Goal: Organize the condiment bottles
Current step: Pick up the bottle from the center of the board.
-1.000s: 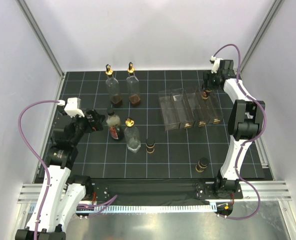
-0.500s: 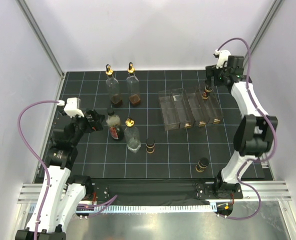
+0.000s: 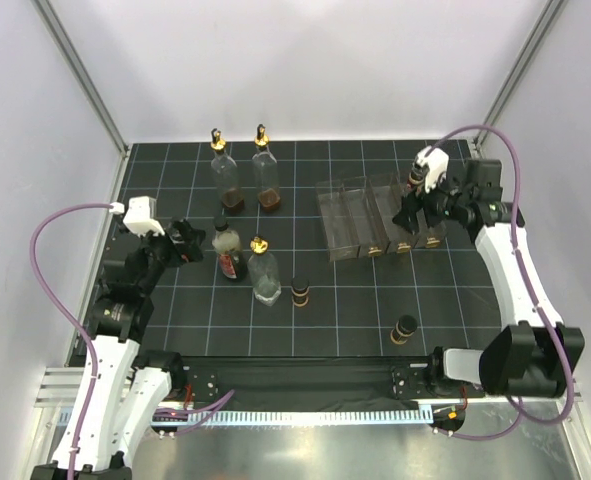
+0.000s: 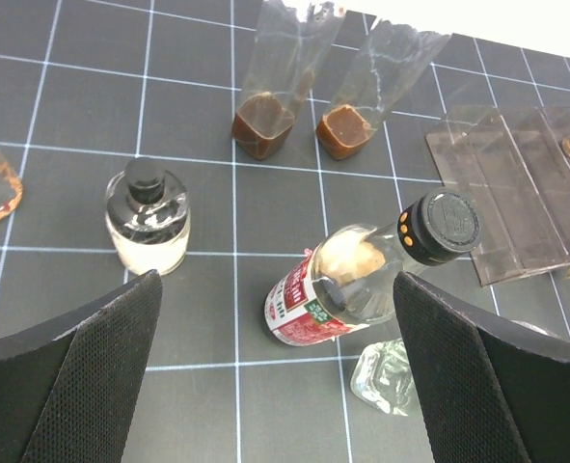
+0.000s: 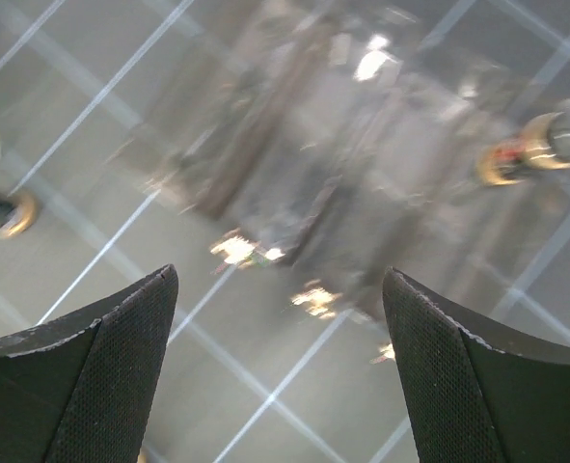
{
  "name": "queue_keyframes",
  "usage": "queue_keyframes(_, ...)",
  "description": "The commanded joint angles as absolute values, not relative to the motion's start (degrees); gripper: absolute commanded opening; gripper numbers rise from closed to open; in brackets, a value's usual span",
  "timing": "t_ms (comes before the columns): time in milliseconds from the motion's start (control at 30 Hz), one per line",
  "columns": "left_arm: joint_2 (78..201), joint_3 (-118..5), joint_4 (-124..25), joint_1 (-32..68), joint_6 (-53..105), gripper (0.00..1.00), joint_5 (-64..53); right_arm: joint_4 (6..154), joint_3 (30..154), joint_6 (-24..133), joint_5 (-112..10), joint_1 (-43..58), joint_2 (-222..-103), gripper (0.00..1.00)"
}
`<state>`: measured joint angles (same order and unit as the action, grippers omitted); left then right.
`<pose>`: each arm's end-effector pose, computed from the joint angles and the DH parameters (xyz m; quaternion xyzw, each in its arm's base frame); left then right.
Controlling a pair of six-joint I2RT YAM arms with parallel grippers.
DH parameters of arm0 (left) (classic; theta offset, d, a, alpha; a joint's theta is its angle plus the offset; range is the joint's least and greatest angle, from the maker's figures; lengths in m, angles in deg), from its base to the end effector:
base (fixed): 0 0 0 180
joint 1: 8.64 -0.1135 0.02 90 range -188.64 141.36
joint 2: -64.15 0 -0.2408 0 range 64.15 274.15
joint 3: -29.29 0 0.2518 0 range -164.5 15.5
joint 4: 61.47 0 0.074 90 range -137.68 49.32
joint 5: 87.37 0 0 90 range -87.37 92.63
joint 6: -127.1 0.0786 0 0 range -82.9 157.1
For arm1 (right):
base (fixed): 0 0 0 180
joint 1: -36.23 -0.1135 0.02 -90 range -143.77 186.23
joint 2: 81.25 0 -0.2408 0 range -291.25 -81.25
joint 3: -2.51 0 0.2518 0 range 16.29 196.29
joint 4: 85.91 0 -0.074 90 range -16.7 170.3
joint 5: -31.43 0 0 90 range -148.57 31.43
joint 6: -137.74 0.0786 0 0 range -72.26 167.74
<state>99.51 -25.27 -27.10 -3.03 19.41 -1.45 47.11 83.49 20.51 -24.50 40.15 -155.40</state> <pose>0.2070 -0.0259 0.2958 -0.0620 0.7916 -0.1503 0.5890 0.3129 0.0227 0.2854 -0.2961 0.8243 0.1477 0.4595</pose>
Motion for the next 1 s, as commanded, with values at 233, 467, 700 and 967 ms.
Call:
queue_keyframes(233, 94.7, -32.0, -17.6, -2.9, 15.4, 1.0, 1.8, 40.1, 72.0, 14.5, -10.6, 39.9, -140.9, 0.87)
queue_keyframes(467, 90.9, -34.9, -12.4, -3.0, 12.1, 1.0, -0.8, 39.8, 67.9, 14.2, -7.1, 39.9, -137.9, 0.87)
queue_keyframes(700, 89.7, -37.1, -5.6, -3.0, 9.7, 1.0, -5.6, 39.8, 66.5, 13.5, -7.1, 39.9, -137.0, 0.87)
queue_keyframes(967, 90.4, -37.0, -2.2, -2.8, 9.0, 1.0, -13.1, 40.2, 65.9, 13.0, -8.3, 39.9, -136.7, 0.86)
